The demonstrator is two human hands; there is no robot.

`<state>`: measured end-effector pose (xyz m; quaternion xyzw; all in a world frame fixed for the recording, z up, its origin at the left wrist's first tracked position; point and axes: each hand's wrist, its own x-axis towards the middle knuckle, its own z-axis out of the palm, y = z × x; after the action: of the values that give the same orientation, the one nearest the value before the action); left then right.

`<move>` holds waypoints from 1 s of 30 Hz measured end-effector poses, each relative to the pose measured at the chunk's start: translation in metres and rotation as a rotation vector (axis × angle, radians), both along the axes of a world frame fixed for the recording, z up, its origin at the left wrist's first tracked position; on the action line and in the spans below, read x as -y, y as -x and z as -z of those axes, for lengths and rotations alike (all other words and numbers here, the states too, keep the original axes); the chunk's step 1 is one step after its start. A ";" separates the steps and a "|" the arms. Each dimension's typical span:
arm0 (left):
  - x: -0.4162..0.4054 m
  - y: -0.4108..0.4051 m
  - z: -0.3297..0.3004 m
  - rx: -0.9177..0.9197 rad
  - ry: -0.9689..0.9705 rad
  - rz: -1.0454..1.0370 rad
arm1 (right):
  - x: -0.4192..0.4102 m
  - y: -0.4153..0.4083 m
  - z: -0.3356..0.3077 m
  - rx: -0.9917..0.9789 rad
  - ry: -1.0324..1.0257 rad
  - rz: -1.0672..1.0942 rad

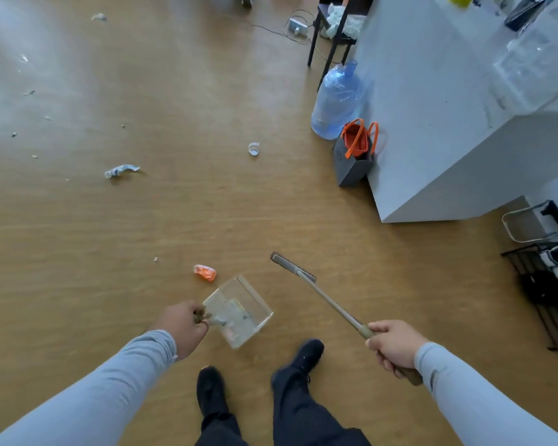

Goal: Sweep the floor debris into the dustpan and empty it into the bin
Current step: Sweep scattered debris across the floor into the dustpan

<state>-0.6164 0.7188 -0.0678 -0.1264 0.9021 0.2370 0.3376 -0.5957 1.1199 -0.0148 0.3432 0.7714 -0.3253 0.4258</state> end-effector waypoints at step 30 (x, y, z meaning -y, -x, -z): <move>-0.059 0.018 0.057 0.145 0.037 -0.015 | -0.017 0.068 0.027 0.123 0.042 -0.313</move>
<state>-0.6340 0.7776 -0.1245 -0.1564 0.8785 0.2131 0.3980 -0.6640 1.1371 -0.0422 0.2294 0.7809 -0.2494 0.5248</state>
